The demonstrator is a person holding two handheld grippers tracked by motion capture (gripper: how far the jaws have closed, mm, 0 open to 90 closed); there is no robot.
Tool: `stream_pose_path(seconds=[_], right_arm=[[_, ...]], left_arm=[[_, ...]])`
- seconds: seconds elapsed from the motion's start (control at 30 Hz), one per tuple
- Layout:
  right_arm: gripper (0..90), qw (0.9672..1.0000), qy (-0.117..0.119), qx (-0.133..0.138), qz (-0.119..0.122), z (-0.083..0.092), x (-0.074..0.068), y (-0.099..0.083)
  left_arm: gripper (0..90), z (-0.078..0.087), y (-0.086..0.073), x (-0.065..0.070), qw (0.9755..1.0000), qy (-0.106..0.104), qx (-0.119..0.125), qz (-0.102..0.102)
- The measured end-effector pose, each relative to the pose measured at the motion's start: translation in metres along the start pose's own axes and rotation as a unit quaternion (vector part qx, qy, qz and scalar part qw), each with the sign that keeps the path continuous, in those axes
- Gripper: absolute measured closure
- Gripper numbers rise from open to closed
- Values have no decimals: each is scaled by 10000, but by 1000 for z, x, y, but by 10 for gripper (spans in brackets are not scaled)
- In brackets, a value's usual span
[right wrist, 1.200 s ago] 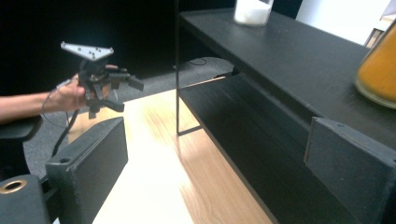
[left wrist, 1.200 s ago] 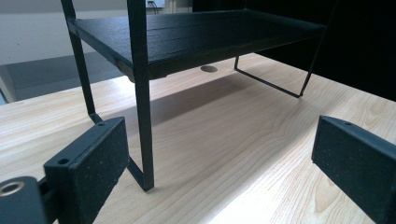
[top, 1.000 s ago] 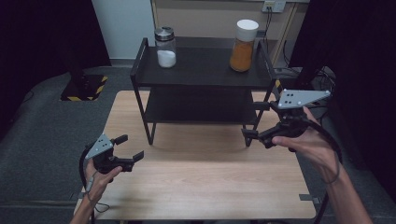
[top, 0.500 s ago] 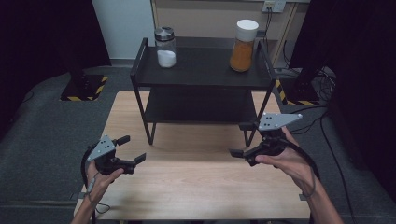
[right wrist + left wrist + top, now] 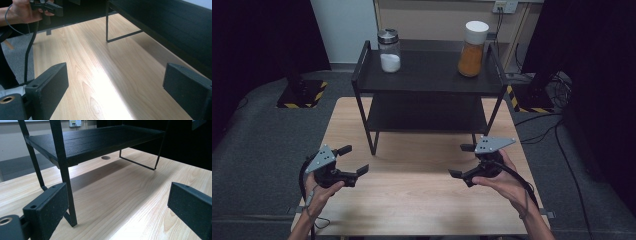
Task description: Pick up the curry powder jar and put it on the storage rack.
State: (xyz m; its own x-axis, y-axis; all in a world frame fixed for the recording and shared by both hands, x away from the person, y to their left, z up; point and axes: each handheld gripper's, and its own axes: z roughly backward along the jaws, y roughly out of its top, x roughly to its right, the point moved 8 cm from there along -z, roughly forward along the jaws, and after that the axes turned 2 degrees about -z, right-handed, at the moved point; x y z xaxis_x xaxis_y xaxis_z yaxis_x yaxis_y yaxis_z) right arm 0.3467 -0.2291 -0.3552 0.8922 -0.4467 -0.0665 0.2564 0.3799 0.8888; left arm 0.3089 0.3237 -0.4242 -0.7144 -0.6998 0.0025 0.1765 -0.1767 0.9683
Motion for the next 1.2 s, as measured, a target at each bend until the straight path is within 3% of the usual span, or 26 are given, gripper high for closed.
stream_pose_path(seconds=[0.27, 0.77, 1.2], right_arm=[[66, 9999, -51, -36, -142, -9, 0, -24], [71, 9997, -152, -73, -171, -14, -4, -37], [76, 9982, -507, -139, -280, -23, -7, -58]], left_arm=[[20, 0, 0, 0, 10000, 16, 1, 0], [19, 1, 0, 2, 10000, 26, 11, -32], [19, 0, 1, 4, 10000, 23, 8, -81]])
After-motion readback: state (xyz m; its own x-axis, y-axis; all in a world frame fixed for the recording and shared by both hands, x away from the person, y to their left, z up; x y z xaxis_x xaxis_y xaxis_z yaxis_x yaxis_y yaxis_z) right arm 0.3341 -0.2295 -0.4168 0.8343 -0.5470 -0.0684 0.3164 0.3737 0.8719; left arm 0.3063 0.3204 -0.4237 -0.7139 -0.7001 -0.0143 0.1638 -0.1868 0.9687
